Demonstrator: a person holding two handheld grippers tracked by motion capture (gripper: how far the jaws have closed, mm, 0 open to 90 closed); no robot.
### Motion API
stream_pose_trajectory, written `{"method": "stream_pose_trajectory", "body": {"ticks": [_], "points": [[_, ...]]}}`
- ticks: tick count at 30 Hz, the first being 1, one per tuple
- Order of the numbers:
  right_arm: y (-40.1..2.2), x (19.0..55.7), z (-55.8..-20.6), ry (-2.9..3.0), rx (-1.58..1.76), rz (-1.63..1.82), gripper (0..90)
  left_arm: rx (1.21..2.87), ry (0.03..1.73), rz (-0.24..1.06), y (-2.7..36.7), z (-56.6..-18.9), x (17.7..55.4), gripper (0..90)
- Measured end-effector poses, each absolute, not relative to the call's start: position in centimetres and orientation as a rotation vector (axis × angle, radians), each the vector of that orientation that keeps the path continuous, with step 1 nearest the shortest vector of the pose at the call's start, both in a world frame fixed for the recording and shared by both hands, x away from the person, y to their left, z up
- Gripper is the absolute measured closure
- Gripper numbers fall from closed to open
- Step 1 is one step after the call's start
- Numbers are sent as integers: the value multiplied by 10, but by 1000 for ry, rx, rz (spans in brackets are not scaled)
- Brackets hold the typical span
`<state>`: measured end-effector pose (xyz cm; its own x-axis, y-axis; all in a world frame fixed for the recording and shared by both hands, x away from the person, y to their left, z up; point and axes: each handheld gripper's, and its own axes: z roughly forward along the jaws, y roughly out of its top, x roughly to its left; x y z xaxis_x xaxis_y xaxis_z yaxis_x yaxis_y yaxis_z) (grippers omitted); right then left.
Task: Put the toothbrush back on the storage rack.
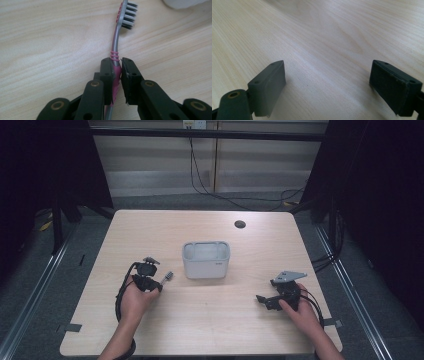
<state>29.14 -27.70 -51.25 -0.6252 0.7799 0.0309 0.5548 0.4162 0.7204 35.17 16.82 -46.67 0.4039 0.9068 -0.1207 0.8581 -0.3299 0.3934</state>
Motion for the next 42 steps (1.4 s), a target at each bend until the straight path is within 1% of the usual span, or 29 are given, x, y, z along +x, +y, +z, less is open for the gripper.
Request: {"method": "stream_pose_trajectory", "body": {"ticks": [10, 15, 29, 42], "points": [[-277, 291, -512, 2367, 1155, 1028, 130, 2175, 1469, 169, 176, -447, 351, 800], [-277, 292, -512, 2367, 1153, 1028, 130, 2084, 1446, 176, 181, -434, 350, 800], [-277, 291, -512, 2367, 1153, 1028, 130, 1984, 1359, 232, 184, -410, 347, 799], [-277, 291, -512, 2367, 1153, 1028, 130, 1910, 1309, 242, 181, -392, 348, 799]]}}
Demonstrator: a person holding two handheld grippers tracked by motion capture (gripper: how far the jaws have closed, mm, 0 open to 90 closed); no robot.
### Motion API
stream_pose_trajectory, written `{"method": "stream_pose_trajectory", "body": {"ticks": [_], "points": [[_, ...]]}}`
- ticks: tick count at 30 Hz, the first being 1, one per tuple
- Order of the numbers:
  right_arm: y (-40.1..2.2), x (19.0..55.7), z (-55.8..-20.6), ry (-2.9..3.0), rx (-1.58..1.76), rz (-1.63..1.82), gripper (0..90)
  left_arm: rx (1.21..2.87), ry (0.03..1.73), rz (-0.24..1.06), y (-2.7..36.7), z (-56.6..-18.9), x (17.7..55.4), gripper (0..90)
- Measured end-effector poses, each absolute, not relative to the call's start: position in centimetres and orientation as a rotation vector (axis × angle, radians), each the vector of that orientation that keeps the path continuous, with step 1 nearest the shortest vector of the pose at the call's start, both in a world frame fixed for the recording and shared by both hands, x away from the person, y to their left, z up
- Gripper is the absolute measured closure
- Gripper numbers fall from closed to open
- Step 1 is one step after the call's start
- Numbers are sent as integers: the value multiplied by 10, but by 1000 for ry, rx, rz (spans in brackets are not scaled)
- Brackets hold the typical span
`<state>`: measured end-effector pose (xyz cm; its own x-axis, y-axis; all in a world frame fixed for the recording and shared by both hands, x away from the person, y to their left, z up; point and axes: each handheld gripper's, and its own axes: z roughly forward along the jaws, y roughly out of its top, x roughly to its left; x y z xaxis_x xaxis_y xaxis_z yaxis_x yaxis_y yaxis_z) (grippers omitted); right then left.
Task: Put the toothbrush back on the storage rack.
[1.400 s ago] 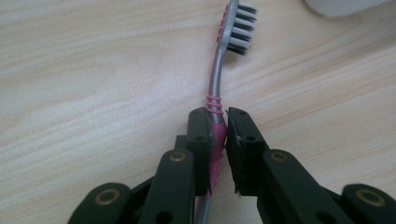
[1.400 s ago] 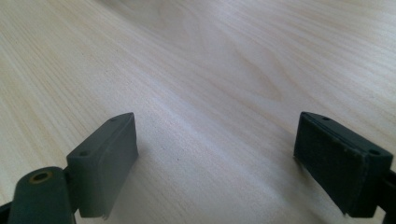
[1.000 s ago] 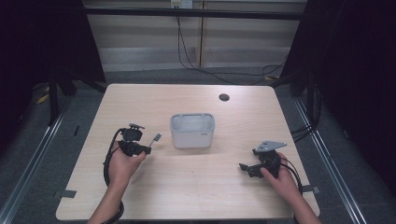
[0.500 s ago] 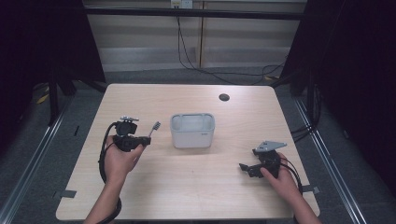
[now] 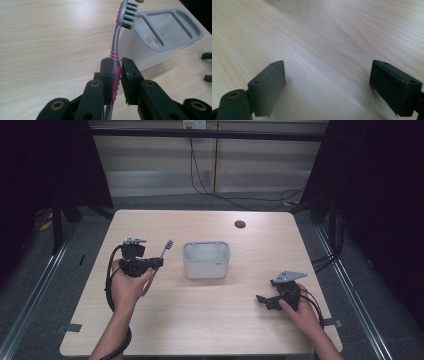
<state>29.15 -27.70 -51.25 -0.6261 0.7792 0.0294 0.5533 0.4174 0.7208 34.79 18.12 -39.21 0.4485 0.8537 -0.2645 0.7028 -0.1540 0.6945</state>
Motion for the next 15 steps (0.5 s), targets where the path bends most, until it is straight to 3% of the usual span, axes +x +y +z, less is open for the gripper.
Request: {"method": "stream_pose_trajectory", "body": {"ticks": [15], "points": [[-277, 291, -512, 2367, 1153, 1027, 129, 1827, 1248, 279, 176, -370, 350, 799]]}}
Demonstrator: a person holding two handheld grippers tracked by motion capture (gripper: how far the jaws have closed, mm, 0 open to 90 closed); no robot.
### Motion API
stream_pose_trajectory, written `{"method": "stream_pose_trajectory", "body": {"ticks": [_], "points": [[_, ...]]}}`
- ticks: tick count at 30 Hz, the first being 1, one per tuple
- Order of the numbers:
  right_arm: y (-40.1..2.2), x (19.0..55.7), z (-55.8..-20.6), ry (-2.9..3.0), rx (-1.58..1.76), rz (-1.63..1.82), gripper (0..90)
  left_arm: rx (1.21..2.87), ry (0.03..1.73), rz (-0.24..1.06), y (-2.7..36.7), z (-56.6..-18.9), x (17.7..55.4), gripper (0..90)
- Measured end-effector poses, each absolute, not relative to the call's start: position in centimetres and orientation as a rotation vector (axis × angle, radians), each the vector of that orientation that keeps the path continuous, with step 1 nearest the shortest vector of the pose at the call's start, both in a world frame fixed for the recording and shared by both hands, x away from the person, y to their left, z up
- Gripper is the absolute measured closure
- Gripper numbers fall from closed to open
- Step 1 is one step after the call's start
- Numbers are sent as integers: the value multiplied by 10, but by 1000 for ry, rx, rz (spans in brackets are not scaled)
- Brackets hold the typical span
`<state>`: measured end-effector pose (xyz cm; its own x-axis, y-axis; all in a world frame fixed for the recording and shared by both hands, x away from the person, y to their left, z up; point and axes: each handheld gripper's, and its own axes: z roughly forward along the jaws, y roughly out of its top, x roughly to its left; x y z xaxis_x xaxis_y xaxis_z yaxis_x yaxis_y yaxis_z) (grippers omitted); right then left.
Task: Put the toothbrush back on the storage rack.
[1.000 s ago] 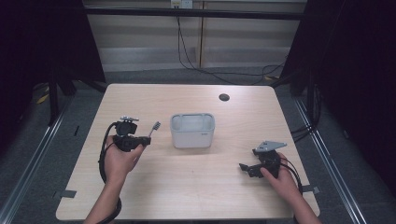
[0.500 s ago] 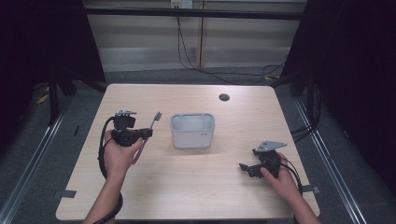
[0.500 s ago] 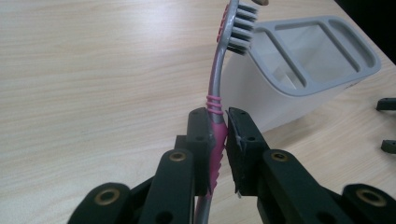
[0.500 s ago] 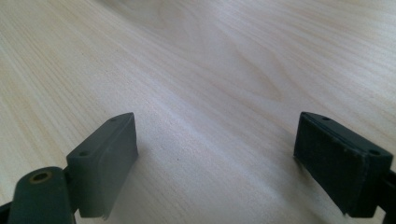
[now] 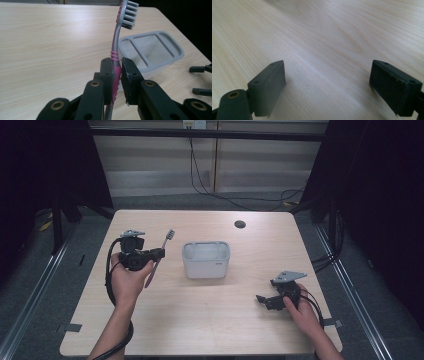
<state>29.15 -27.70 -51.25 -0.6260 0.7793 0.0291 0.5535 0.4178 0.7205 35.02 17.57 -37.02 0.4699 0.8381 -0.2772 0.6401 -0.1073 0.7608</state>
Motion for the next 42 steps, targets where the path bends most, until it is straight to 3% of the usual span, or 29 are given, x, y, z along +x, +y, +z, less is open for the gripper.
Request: {"method": "stream_pose_trajectory", "body": {"ticks": [42], "points": [[-277, 291, -512, 2367, 1153, 1028, 129, 1675, 1116, 320, 133, -333, 376, 799]]}}
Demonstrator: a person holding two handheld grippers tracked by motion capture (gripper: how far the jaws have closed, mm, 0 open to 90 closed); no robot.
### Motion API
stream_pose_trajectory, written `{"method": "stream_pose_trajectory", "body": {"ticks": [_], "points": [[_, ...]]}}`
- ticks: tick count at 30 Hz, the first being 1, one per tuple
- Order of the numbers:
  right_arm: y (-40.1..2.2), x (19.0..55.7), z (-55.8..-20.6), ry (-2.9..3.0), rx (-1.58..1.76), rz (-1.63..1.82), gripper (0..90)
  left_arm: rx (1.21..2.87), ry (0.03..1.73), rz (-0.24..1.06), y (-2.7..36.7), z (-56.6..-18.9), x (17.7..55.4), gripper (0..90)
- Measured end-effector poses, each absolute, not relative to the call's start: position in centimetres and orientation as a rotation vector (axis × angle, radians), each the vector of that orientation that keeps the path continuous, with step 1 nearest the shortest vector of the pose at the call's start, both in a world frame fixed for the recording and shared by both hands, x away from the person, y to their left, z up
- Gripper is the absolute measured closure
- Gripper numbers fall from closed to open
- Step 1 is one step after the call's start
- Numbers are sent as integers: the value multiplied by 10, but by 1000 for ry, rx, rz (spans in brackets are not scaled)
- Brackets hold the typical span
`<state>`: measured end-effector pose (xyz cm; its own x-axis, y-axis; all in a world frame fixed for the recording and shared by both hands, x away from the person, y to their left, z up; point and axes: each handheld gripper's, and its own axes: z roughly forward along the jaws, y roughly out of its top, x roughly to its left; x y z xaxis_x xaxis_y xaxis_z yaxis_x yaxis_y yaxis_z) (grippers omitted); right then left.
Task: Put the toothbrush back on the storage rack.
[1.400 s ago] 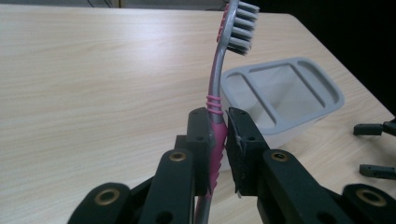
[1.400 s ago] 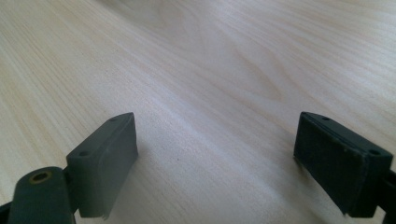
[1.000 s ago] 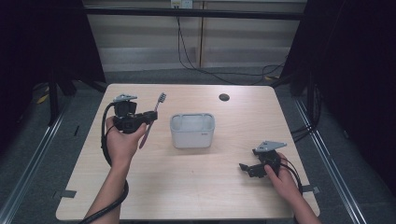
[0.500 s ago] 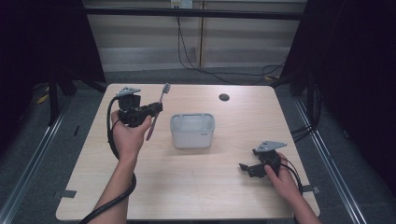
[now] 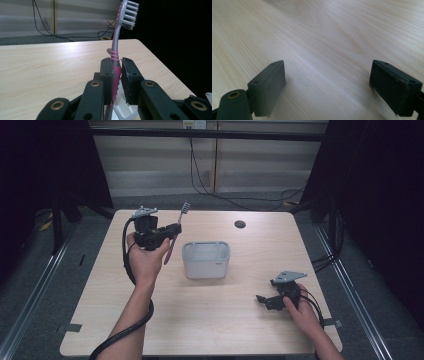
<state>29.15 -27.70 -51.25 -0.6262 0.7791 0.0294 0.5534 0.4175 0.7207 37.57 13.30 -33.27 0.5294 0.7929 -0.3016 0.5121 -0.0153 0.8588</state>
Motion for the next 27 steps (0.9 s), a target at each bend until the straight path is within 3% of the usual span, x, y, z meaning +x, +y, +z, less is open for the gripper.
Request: {"method": "stream_pose_trajectory", "body": {"ticks": [27], "points": [[-277, 291, -512, 2367, 1153, 1028, 129, 1638, 1059, 330, 106, -333, 390, 797]]}}
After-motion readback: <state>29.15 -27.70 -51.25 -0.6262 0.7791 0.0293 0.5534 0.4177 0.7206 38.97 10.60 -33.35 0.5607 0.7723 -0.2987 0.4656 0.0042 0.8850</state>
